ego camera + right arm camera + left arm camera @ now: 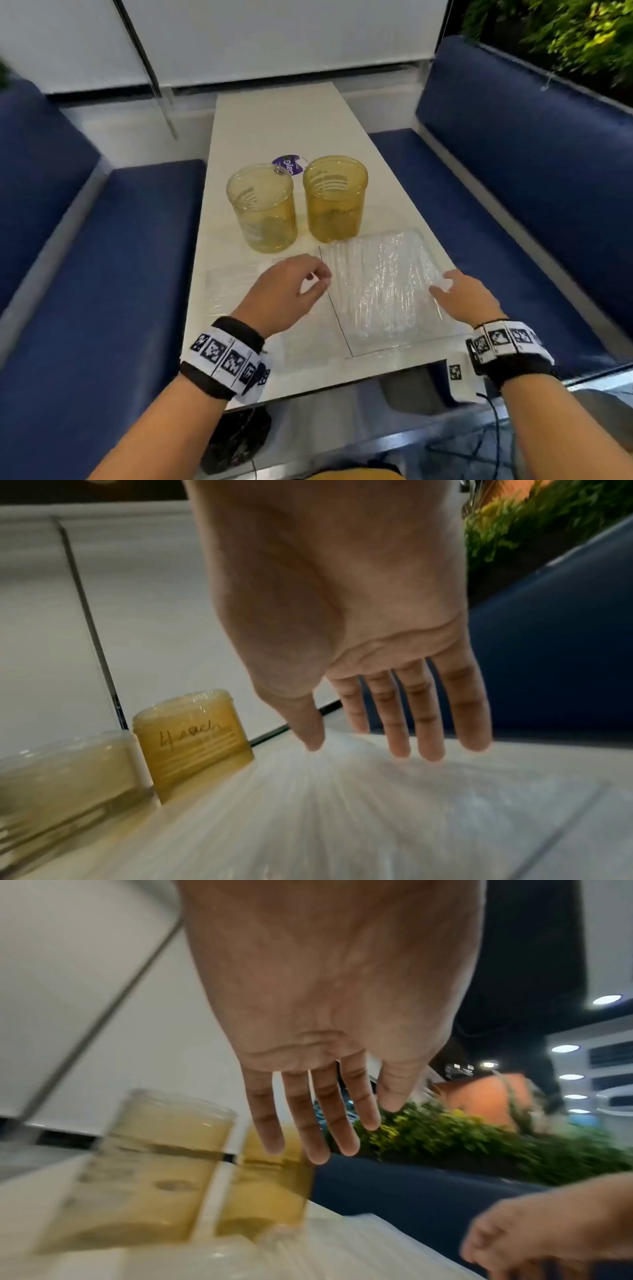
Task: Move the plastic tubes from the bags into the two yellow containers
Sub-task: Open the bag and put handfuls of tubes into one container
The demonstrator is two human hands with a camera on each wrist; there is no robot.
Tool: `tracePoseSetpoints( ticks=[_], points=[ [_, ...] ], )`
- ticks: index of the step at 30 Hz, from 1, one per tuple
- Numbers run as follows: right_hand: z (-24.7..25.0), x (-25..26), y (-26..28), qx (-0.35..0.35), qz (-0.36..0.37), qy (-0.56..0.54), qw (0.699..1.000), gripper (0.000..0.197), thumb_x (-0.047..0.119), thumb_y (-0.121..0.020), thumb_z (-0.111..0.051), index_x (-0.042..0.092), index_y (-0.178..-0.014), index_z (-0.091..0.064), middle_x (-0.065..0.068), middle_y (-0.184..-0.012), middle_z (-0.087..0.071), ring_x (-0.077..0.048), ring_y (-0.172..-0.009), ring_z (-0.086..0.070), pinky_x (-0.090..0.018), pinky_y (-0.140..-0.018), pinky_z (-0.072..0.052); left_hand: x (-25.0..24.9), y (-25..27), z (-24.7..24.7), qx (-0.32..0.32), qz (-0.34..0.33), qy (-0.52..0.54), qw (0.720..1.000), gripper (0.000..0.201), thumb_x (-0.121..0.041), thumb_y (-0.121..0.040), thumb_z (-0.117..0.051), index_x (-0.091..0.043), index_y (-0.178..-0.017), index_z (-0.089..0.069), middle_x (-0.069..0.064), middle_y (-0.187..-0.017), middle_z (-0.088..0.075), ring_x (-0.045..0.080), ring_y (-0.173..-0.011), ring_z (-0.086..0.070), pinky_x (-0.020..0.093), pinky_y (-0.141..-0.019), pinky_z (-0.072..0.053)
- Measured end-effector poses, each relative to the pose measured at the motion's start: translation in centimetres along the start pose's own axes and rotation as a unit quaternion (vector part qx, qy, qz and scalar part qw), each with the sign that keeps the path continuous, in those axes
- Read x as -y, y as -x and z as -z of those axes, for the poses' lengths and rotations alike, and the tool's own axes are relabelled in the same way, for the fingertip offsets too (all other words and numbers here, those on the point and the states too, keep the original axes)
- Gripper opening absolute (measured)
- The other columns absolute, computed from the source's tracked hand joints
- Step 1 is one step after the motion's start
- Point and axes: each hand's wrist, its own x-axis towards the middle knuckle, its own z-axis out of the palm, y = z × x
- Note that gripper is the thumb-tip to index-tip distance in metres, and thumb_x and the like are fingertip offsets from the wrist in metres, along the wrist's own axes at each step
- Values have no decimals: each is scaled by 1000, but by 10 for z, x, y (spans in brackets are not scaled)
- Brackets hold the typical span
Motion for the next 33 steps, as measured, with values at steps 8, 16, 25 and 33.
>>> tracePoseSetpoints(
  ticks=[8,16,25,33],
  points=[
    [-14,11,-2,-10,-84,11,996,40,30,-98,-50,3,-127,-54,-19,-132,-50,-40,-122,-50,-46,-94,-46,-28,-36,-92,181,-88,-93,975,26,-42,-98,-59,-22,-115,-64,-3,-123,-60,18,-114,-53,40,-95,-47],
    [-4,21,3,-59,-56,7,997,28,17,-100,-48,4,-123,-55,-16,-124,-60,-37,-113,-60,-43,-91,-49,-29,-24,-136,211,-124,-164,956,50,-57,-82,-72,-23,-117,-62,4,-154,-39,25,-139,-37,45,-111,-35],
    [42,48,17,-155,95,-38,983,13,18,-101,-51,14,-108,-60,-8,-100,-69,-26,-83,-63,-34,-68,-51,-42,-24,-139,145,-153,-294,932,33,-21,-88,-64,-7,-117,-62,14,-141,-51,36,-103,-59,40,-63,-45],
    [53,62,40,-412,170,-38,895,35,36,-89,-63,20,-120,-60,-4,-129,-50,-27,-122,-44,-39,-93,-41,-71,-52,-99,-41,-55,-116,991,22,-22,-100,-51,-8,-93,-67,8,-94,-63,28,-78,-63,40,-67,-51]
  ],
)
